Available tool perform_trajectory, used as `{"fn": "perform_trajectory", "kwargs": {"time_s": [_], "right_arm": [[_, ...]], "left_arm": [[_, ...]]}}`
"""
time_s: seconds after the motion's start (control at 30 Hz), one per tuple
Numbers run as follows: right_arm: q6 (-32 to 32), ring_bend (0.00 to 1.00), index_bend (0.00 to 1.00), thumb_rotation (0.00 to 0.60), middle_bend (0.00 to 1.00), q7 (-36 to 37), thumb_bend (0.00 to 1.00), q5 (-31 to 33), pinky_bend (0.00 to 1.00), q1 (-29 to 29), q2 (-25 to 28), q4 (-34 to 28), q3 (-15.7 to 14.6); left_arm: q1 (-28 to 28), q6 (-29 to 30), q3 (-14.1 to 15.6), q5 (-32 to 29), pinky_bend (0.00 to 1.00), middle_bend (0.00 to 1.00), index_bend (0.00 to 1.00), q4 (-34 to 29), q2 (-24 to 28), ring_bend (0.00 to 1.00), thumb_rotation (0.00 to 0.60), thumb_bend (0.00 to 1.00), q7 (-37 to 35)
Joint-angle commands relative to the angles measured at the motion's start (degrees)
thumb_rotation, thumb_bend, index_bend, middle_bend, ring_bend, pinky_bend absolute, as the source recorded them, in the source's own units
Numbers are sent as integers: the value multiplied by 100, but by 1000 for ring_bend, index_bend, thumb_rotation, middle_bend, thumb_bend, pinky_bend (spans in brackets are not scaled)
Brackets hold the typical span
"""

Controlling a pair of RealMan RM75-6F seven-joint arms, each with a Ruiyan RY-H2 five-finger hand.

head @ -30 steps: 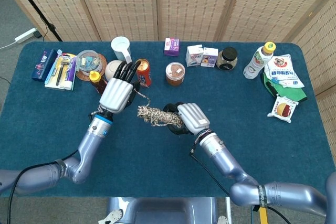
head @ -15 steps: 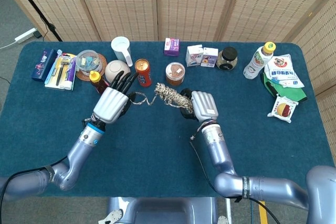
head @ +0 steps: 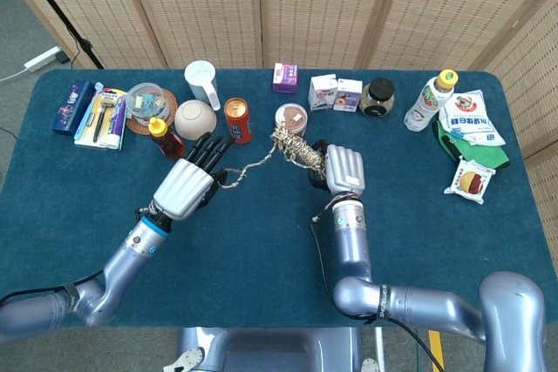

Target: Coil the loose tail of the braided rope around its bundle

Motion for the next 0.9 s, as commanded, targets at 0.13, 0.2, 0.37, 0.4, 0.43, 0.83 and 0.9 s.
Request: {"fn": "perform_trajectory", "kwargs": {"time_s": [0.13, 0.2, 0.37, 0.4, 0.43, 0.83, 0.9], "right_arm": [[66, 418, 684, 600, 599, -148, 562, 94, 655, 33, -120, 142, 75], [65, 418, 683, 600, 599, -182, 562, 93, 655, 30, -146, 185, 90], [45, 418, 684, 600, 599, -236, 562, 71, 655, 19, -193, 310, 125], [33, 418, 684, 600, 599, -246, 562, 66, 655, 18, -204, 342, 126], [28, 419, 684, 600, 599, -252, 562, 61, 655, 17, -210, 362, 127], [-19, 419, 685, 600, 599, -381, 562, -115, 655, -11, -371, 593, 77], [-9, 419, 685, 600, 599, -413, 562, -114, 655, -1, -400, 624, 101]], "left_arm": [[61, 33, 34, 206, 0, 0, 758, -252, 102, 0, 600, 494, 47], [82, 21, 26, 236, 0, 0, 758, -308, 130, 0, 600, 494, 63], [161, -10, 92, 349, 0, 0, 762, -418, 192, 0, 600, 493, 10], [176, -6, 101, 378, 0, 0, 762, -437, 213, 0, 600, 493, -9], [184, -5, 105, 394, 0, 0, 763, -448, 224, 0, 600, 493, -23], [312, 77, 97, 756, 0, 0, 765, -914, 501, 0, 600, 491, -65], [333, 77, 122, 821, 0, 0, 765, -1011, 541, 0, 600, 491, -51]]}}
